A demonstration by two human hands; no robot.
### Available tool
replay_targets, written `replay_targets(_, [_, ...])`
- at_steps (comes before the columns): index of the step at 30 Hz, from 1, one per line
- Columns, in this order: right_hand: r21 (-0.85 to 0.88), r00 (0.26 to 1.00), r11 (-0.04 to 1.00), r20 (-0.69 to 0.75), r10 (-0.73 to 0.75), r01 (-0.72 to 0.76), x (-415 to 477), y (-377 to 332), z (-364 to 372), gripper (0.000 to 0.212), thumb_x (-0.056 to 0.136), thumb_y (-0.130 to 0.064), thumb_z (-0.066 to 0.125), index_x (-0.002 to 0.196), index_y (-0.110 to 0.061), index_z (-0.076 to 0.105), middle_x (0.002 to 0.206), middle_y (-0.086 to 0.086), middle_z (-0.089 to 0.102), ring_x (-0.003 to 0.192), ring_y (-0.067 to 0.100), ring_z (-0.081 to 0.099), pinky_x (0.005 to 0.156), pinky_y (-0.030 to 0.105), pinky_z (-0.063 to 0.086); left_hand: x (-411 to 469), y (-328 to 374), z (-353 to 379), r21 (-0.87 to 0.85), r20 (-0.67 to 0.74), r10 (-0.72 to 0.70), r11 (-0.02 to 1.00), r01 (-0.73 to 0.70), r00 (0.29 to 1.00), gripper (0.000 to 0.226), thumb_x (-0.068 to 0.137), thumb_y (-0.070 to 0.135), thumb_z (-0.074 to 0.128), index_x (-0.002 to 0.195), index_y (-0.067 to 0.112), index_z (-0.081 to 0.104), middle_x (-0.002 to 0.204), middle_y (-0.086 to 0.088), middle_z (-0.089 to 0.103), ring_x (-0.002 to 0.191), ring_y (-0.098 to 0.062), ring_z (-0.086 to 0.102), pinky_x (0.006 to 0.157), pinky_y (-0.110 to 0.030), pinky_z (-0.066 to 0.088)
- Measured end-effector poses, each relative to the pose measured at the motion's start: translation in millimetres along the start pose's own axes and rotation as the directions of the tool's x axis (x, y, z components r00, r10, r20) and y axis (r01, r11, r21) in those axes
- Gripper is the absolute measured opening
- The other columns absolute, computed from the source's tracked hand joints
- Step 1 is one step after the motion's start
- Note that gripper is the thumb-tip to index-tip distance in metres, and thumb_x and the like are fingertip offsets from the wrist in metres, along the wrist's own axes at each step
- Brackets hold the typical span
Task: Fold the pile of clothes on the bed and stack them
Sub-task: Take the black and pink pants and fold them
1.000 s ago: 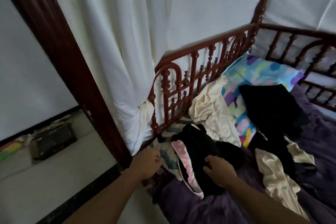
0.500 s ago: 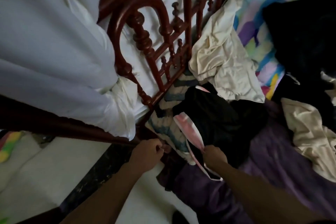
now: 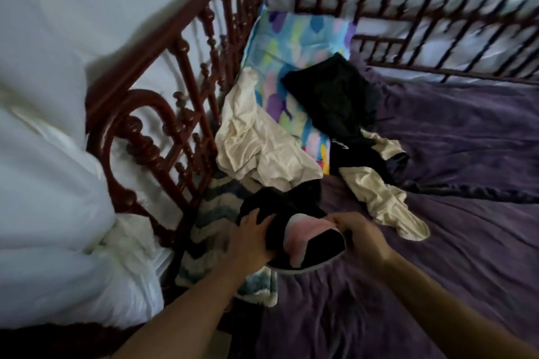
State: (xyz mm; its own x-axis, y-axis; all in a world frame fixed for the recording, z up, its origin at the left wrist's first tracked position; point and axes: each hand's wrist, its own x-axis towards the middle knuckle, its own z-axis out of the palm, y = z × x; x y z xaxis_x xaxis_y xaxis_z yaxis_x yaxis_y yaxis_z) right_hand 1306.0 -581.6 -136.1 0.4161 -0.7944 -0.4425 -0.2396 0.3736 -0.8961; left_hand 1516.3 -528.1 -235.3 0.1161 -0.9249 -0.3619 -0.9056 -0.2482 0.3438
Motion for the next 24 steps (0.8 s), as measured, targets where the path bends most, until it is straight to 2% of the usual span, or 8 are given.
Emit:
replay_targets(3, [0.279,0.992,0.960,-0.124,0.001,0.034,-35,-28,-21,0.036,0.080,-0.004,0.040,0.049,-0.022,0.045,0.054,0.000,0.029,0.054,0.015,0.024,0.056,0.034,0.012,3,28,-10,-0.132,-0.090,0.147,0.979,-0.158,0.985,0.035,0.084,0.030,0.057,0.117,0.020,0.064,0.139,-0.004,0.047,0.121,-0.026,0.048,0.094,-0.039,0.045])
replay_targets(6, [0.413,0.941,0.899,-0.338,0.004,0.144,-64,-55,-49,0.035,0.085,-0.007,0.039,0.051,-0.016,0.042,0.050,0.001,0.034,0.045,0.015,0.033,0.045,0.027,0.023,-2,49,-50,-0.451,-0.170,0.214,0.851,-0.268,0.962,0.032,0.076,0.036,0.057,0.091,0.012,0.071,0.094,-0.004,0.070,0.088,-0.018,0.066,0.070,-0.033,0.049])
replay_targets(9, [0.233,0.721,0.946,-0.693,-0.001,0.226,-80,-72,-92,0.033,0.083,-0.010,0.046,0.051,-0.017,0.048,0.043,-0.004,0.040,0.041,0.013,0.035,0.040,0.020,0.025,-2,64,-117,-0.661,-0.168,0.112,0.724,-0.196,0.979,0.013,0.087,0.025,0.063,0.089,0.014,0.070,0.084,-0.003,0.070,0.082,-0.022,0.067,0.065,-0.030,0.048])
replay_targets(12, [-0.079,0.594,0.996,-0.800,-0.084,0.035,-84,-69,-130,0.027,0.088,-0.016,0.047,0.062,-0.013,0.047,0.060,0.005,0.042,0.051,0.016,0.033,0.047,0.029,0.025,-15,96,-190,-0.679,-0.181,0.256,0.666,-0.309,0.949,0.009,0.087,0.019,0.068,0.090,0.011,0.067,0.087,-0.012,0.070,0.080,-0.021,0.068,0.070,-0.032,0.050])
replay_targets(17, [-0.414,0.677,0.904,-0.696,-0.240,-0.105,-92,-63,-147,0.038,0.090,-0.010,0.051,0.052,-0.013,0.046,0.069,0.011,0.051,0.072,0.022,0.047,0.068,0.038,0.040,-69,168,-259,-0.669,-0.083,0.540,0.593,-0.448,0.838,0.009,0.083,0.011,0.072,0.086,0.013,0.063,0.079,0.000,0.065,0.077,-0.013,0.063,0.071,-0.023,0.048])
replay_targets(20, [-0.530,0.771,0.834,-0.464,-0.436,0.152,-113,-73,-123,0.013,0.078,-0.016,0.066,0.084,-0.026,0.063,0.087,-0.007,0.066,0.084,0.014,0.059,0.077,0.033,0.048,-87,192,-279,-0.741,-0.036,0.582,0.530,-0.413,0.812,0.024,0.081,-0.005,0.067,0.099,0.009,0.063,0.090,-0.005,0.069,0.087,-0.019,0.066,0.078,-0.028,0.054])
replay_targets(22, [-0.637,0.805,0.721,-0.259,-0.534,0.273,-125,-72,-102,0.057,0.066,-0.036,0.071,0.120,-0.037,0.052,0.110,-0.023,0.058,0.099,-0.003,0.055,0.081,0.020,0.046,-96,208,-286,-0.749,-0.071,0.576,0.509,-0.425,0.814,0.025,0.081,-0.007,0.066,0.101,0.006,0.063,0.096,-0.013,0.067,0.094,-0.027,0.063,0.090,-0.039,0.052])
replay_targets(24, [-0.701,0.795,0.631,-0.152,-0.588,0.332,-128,-70,-83,0.056,0.068,-0.049,0.073,0.120,-0.042,0.050,0.104,-0.036,0.054,0.097,-0.017,0.049,0.080,0.010,0.042,-103,223,-288,-0.768,-0.095,0.572,0.479,-0.426,0.815,0.027,0.080,-0.008,0.066,0.103,0.005,0.063,0.099,-0.016,0.066,0.098,-0.031,0.062,0.096,-0.044,0.048])
